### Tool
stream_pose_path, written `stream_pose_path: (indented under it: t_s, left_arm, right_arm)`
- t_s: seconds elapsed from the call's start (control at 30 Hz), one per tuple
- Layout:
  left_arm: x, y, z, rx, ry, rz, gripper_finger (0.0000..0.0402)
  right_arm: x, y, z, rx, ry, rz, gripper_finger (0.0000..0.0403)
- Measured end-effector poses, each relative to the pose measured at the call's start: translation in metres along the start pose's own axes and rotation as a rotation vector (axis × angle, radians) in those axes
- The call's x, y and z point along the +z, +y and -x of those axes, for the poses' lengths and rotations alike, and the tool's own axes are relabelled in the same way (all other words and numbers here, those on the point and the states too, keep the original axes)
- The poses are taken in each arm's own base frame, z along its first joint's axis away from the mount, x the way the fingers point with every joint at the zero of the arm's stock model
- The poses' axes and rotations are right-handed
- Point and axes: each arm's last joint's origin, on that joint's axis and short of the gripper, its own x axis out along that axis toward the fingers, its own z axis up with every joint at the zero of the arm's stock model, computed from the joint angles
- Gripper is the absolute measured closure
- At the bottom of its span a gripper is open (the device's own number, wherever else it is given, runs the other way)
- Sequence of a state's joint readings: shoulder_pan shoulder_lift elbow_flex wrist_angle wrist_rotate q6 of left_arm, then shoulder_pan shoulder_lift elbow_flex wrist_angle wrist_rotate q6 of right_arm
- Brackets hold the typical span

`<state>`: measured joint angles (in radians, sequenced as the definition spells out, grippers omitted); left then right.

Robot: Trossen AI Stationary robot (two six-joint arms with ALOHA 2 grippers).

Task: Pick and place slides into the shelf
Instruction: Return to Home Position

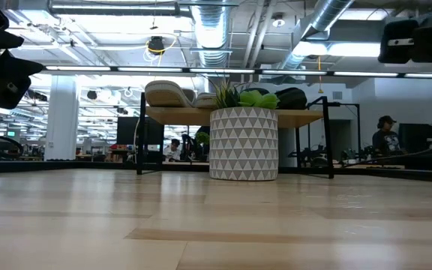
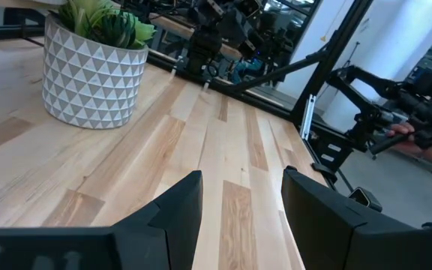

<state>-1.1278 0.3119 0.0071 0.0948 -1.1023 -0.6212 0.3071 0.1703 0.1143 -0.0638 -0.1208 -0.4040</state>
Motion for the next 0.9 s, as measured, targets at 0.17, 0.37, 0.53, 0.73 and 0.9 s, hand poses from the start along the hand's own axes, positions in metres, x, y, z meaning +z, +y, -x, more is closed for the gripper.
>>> stream_pose_path:
  t_s: [0.17,0.37,0.53,0.73,0.9]
  left_arm:
    - [0.000,0.000,0.000,-0.001,0.000,0.000,0.0230]
    - [0.000,0.001,0.000,0.027,-0.016,-0.074,0.0230]
    - [0.000,0.000,0.000,0.002,0.000,-0.056,0.0230]
    - [0.015,-0.017,0.003,-0.321,-0.042,-0.321,0.0230]
    - [0.023,-0.023,0.011,-0.666,-0.103,-0.431,0.0230]
  right_arm:
    - [-0.005,0.007,0.007,0.055,-0.020,0.034,0.0403]
    - [-0.007,0.015,0.010,0.129,-0.074,0.042,0.0403]
    - [-0.008,0.019,0.008,0.180,-0.062,0.042,0.0403]
    - [-0.008,0.023,0.006,0.225,-0.048,-0.013,0.0403]
    - [-0.007,0.026,0.007,0.258,-0.050,-0.075,0.0403]
